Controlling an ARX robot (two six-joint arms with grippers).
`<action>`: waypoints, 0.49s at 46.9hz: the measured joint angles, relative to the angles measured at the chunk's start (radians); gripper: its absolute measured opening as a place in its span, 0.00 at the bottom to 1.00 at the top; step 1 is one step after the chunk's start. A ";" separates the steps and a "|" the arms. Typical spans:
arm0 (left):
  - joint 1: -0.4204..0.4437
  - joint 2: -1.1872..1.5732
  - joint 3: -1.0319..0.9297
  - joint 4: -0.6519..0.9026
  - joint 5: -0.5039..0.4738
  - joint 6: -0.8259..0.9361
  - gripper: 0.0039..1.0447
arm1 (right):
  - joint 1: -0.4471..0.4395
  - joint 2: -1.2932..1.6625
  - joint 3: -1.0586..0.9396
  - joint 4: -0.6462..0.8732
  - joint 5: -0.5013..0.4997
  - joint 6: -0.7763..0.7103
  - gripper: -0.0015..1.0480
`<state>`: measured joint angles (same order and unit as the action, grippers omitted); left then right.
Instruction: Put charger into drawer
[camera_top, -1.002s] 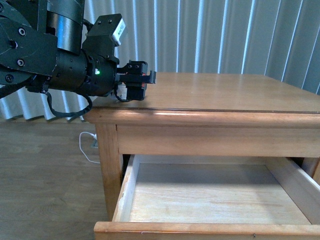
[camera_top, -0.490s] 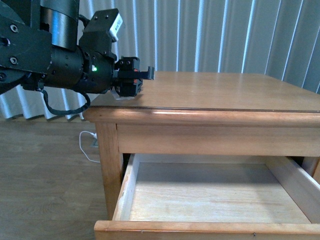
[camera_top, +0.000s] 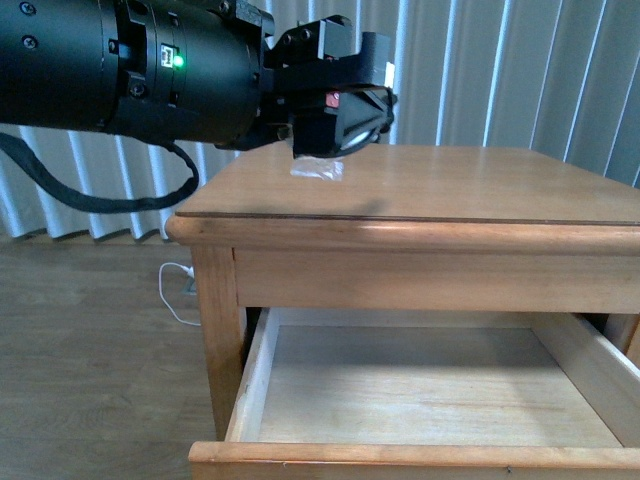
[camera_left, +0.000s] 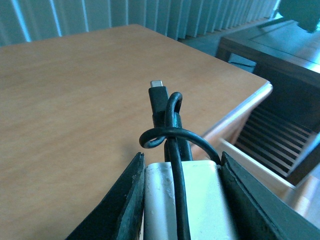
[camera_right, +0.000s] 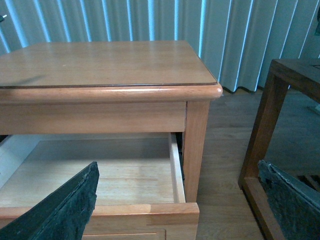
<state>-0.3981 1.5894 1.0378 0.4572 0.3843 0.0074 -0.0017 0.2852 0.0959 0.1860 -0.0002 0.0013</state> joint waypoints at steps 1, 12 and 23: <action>-0.006 -0.005 -0.010 0.000 0.006 0.004 0.37 | 0.000 0.000 0.000 0.000 0.000 0.000 0.92; -0.067 0.001 -0.085 -0.008 -0.007 0.053 0.37 | 0.000 0.000 0.000 0.000 0.000 0.000 0.92; -0.115 0.111 -0.117 -0.019 -0.060 0.106 0.37 | 0.000 0.000 0.000 0.000 0.000 0.000 0.92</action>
<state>-0.5129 1.7000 0.9203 0.4381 0.3241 0.1135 -0.0017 0.2852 0.0959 0.1860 -0.0002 0.0013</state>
